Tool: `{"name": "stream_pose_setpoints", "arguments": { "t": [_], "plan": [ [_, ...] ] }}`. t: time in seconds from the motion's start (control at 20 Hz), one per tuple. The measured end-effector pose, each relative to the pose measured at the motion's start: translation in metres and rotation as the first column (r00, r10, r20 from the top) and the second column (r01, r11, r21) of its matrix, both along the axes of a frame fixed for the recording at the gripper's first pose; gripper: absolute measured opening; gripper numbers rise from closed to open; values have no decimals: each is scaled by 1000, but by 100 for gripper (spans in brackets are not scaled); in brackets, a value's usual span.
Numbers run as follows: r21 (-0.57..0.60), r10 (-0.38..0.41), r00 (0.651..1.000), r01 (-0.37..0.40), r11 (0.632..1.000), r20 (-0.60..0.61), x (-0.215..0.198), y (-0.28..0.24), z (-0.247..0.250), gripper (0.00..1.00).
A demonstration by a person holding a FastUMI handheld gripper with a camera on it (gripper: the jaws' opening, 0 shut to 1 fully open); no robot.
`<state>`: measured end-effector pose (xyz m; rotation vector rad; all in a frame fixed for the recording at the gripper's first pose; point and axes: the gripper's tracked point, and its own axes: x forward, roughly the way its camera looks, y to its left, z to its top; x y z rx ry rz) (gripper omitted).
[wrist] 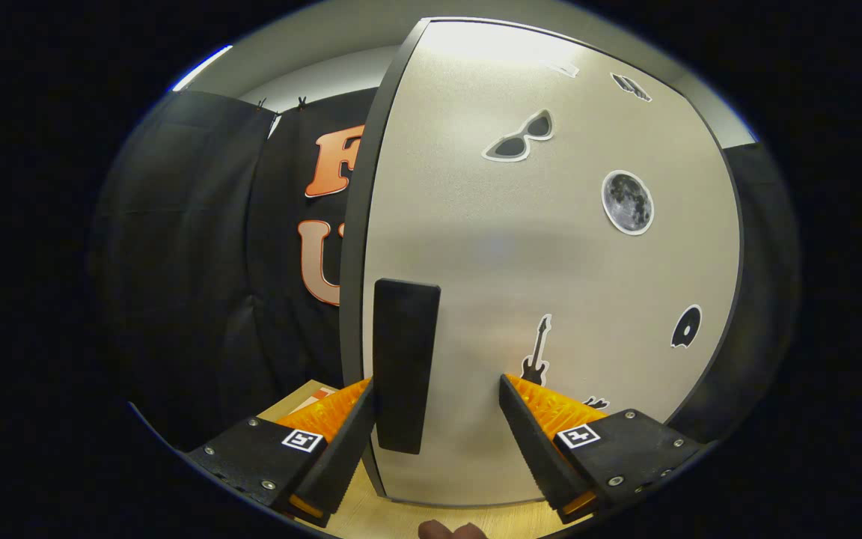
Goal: Open the shoe cabinet door, grab the shoes and put them into the shoe cabinet, then close the shoe cabinet door.
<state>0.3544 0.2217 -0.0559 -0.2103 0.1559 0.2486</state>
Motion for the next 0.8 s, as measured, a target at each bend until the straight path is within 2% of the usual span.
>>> {"name": "stream_pose_setpoints", "arguments": {
  "t": [0.25, 0.8],
  "plan": [
    [3, 2, 1000, -3, 1000, 25, -25, -7, 14, 97],
    [-18, -54, 998, 55, 998, 34, -169, -87, 41, 95]
  ]
}}
